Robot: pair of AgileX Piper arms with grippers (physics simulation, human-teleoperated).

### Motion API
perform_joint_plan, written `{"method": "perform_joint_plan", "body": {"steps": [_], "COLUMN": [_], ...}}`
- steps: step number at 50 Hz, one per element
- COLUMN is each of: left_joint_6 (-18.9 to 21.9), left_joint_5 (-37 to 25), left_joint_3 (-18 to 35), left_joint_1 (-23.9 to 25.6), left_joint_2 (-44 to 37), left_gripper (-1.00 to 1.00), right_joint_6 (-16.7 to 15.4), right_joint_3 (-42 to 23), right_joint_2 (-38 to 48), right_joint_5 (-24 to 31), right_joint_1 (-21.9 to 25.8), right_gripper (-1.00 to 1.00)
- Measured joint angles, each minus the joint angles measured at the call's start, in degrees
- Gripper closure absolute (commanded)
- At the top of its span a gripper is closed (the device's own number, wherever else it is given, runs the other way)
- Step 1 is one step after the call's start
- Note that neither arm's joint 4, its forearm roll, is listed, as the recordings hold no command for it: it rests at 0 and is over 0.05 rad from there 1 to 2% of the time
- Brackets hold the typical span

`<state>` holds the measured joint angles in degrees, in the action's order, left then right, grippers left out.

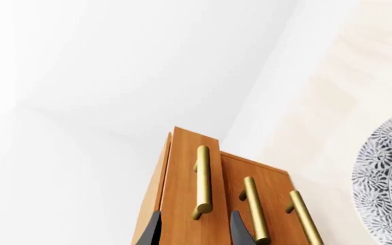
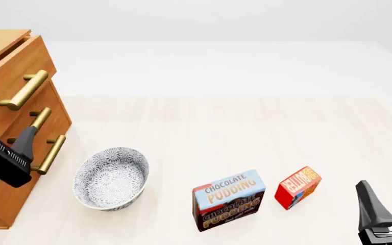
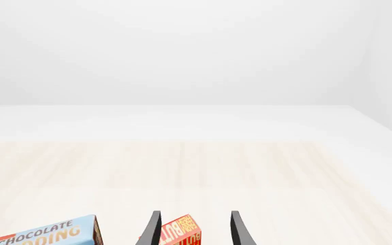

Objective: Put the butter at the back in the top drawer of the cabinet and close it.

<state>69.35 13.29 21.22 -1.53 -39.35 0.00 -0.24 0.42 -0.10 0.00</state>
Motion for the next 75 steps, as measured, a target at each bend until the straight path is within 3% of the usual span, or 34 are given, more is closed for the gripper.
{"method": "perform_joint_plan", "body": {"steps": [75], "left_joint_6": [3.5], "left_joint_5": [8.8], "left_joint_3": [0.0], "left_joint_1": [-5.1], "left_joint_2": [-10.0], "left_gripper": [-1.0], "right_joint_6": [0.0], "right_joint_3": [0.0], "right_joint_2": [0.0], "right_joint_5": [0.0], "right_joint_1": [0.0], "right_gripper": [-1.0]}}
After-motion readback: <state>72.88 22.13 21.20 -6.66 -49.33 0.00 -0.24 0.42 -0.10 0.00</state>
